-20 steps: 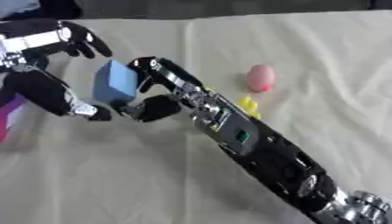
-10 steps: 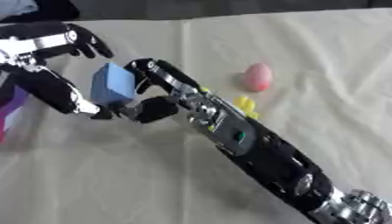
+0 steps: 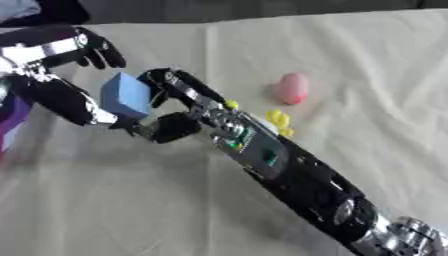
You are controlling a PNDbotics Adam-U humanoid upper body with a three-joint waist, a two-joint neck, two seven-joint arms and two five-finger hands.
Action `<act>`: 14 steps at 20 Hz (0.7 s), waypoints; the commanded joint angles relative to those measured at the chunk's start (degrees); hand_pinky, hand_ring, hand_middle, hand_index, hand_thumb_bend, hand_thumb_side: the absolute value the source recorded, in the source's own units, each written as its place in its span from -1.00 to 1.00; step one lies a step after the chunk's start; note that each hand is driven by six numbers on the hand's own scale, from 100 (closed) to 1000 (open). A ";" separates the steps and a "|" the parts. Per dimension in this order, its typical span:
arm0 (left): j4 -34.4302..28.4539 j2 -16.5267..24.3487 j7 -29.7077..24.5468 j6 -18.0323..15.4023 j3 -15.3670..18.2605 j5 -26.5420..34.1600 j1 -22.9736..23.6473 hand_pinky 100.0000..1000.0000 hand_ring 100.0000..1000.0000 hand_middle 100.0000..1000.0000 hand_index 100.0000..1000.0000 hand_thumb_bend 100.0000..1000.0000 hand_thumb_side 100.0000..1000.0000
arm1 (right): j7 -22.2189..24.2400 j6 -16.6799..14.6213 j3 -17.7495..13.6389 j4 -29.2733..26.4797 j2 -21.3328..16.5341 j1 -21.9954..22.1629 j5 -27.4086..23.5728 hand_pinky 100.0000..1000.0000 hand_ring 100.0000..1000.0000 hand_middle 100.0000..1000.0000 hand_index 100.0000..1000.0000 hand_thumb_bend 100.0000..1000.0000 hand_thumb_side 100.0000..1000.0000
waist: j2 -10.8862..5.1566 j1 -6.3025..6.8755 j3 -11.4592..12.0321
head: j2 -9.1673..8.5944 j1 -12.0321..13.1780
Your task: Pick up the objects with one hand, pass them to the other hand, and then place them into the box on the other side of the table.
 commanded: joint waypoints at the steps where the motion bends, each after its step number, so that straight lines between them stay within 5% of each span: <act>1: 0.26 0.13 -0.01 0.22 0.32 -0.52 -1.35 0.66 0.49 0.38 0.50 0.14 -0.69 | 0.32 -0.79 -0.04 -0.30 0.18 -0.86 -0.73 0.22 0.20 -0.10 0.12 -1.00 -0.82 | -2.24 0.98 -0.08 | -0.57 -0.02; 14: 5.58 -1.68 0.43 -2.40 -0.79 -2.26 -1.20 0.58 0.39 0.23 0.34 -0.15 -0.83 | 1.09 -3.52 0.18 0.83 -0.23 -0.46 -4.25 0.22 0.19 -0.11 0.12 -1.00 -0.77 | -2.20 1.03 -0.31 | -0.57 0.59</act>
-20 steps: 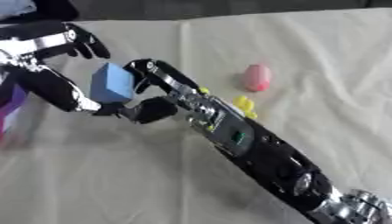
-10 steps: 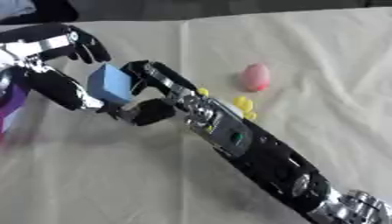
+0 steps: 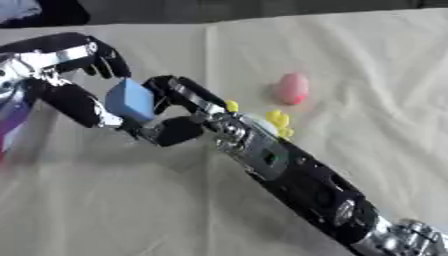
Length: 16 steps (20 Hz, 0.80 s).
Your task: Pick up the objects with one hand, pass them to the other hand, and then place them into the box on the other side of the table.
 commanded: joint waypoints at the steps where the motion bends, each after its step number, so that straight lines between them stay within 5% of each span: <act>1: 1.42 0.59 0.47 -0.46 -0.09 -1.52 -0.83 0.56 0.36 0.18 0.30 -0.19 -0.82 | 0.31 -0.95 0.01 -1.73 -0.12 -1.01 -1.38 0.22 0.19 -0.11 0.12 -1.00 -0.77 | -2.18 0.94 -0.03 | -0.58 0.12; 8: 1.56 0.32 0.60 -0.74 -0.12 -1.42 -0.73 0.51 0.14 -0.15 -0.09 -0.42 -0.78 | 0.34 -1.75 0.05 -1.82 -0.23 -0.96 -1.58 0.22 0.19 -0.10 0.12 -1.00 -0.81 | -2.17 0.98 -0.08 | -0.56 0.14; 16: 0.78 0.18 2.66 0.56 0.09 -0.18 -0.53 0.48 0.01 -0.32 -0.30 -0.40 -0.89 | 0.70 -2.67 0.06 -1.62 -0.24 -0.91 -0.58 0.23 0.21 -0.08 0.14 -1.00 -0.91 | -2.19 0.81 -0.14 | -0.51 0.21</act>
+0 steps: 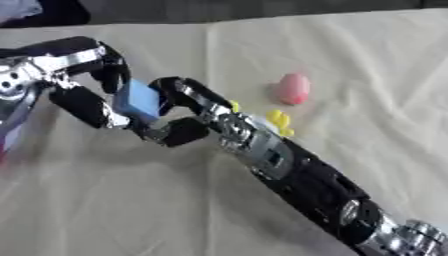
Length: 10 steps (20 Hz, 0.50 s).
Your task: Pick up the objects with one hand, pass them to the other hand, and then place them into the box on the other side of the table.
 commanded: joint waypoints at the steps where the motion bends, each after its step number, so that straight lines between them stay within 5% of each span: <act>1: -0.03 1.06 1.06 0.68 0.38 -0.04 -0.58 0.48 0.01 -0.32 -0.31 -0.39 -0.94 | 0.58 -1.03 0.18 -1.63 0.53 -1.15 0.52 0.24 0.22 -0.07 0.15 -1.00 -0.98 | -2.19 0.79 -0.05 | -0.52 0.15; 10: -0.60 1.28 0.37 1.48 0.38 0.56 -0.24 0.47 -0.01 -0.35 -0.31 -0.17 -1.00 | 4.14 -2.23 0.15 -1.38 0.21 -0.83 4.77 0.29 0.35 0.09 0.33 -1.00 -1.00 | -2.30 0.62 -0.16 | -0.92 0.35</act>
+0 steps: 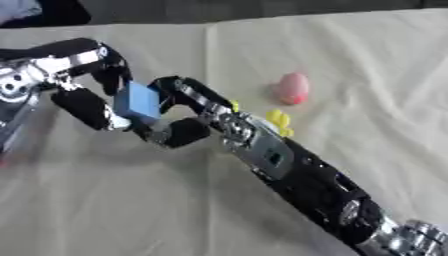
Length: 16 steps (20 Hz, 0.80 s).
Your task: Pick up the objects with one hand, pass them to the other hand, and then place them into the box on the other side of the table.
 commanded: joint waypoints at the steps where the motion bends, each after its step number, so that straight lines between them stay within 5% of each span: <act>1: -0.34 1.45 0.08 0.68 0.54 -0.37 -0.77 0.46 -0.02 -0.36 -0.31 -0.14 -1.00 | 1.79 -0.90 0.26 -1.41 0.18 -0.85 1.33 0.30 0.38 0.13 0.37 -1.00 -1.00 | -2.33 0.61 0.04 | -0.91 0.30; 9: -1.76 1.69 1.22 2.22 1.07 -1.20 -0.51 0.44 -0.06 -0.38 -0.31 -0.02 -1.00 | 5.29 -2.16 0.05 -1.66 -0.44 -0.61 4.44 0.33 0.43 0.25 0.49 -1.00 -1.00 | -2.43 0.48 -0.02 | -1.28 0.44; 16: -2.56 1.74 2.39 2.28 1.57 -2.93 -0.35 0.42 -0.08 -0.38 -0.31 0.06 -1.00 | 7.27 -2.92 0.09 -2.01 -0.91 -0.52 6.25 0.38 0.48 0.35 0.60 -0.67 -1.00 | -2.42 0.36 -0.09 | -1.27 0.60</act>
